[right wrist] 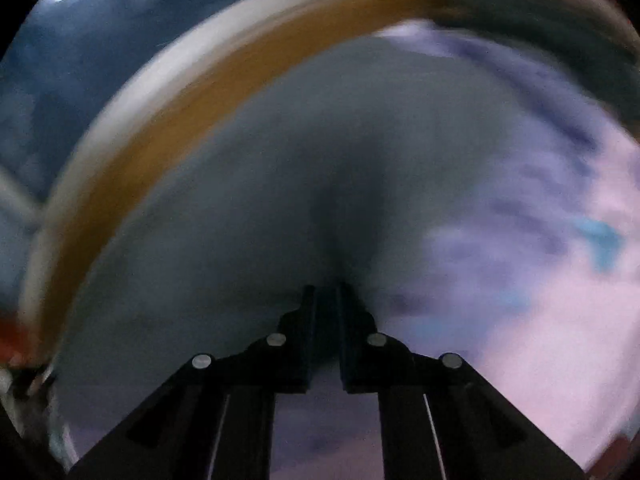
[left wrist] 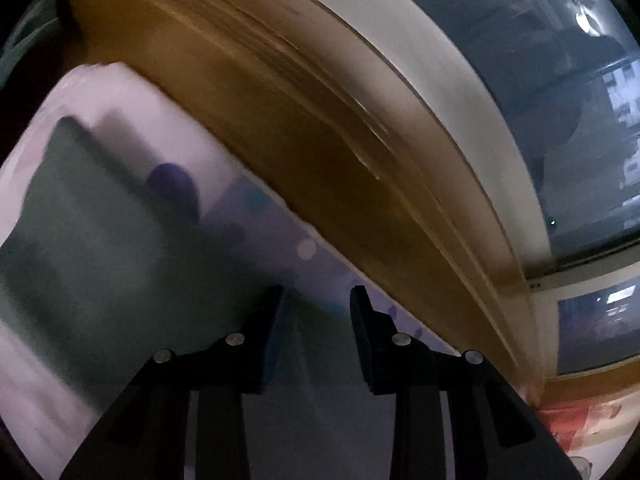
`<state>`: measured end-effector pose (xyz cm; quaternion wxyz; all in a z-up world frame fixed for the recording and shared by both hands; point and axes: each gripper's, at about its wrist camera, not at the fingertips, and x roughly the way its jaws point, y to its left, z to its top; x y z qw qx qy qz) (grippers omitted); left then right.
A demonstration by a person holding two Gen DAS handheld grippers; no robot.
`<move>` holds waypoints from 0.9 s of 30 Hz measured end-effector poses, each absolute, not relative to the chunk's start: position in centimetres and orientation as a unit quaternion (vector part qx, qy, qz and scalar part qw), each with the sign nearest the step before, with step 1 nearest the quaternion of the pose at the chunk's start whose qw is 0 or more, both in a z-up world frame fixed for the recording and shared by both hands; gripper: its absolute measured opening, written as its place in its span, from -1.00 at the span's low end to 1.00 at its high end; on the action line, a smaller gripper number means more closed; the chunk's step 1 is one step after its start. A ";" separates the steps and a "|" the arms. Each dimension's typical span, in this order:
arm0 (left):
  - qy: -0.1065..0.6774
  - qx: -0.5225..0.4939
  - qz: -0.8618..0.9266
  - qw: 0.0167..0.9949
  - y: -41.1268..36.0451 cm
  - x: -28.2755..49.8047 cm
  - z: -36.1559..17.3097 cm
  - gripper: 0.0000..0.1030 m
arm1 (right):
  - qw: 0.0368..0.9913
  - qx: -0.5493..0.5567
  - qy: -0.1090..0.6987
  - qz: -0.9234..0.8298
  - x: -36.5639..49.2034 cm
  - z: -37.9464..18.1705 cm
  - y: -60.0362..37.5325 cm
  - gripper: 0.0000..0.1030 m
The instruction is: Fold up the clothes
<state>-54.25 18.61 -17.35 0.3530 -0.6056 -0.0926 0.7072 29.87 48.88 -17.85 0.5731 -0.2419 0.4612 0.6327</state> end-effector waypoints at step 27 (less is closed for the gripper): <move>-0.247 -0.601 0.731 0.210 2.5 -50.4 -18.7 -0.29 | 0.604 -0.069 0.535 0.587 37.3 -19.5 53.6 -0.87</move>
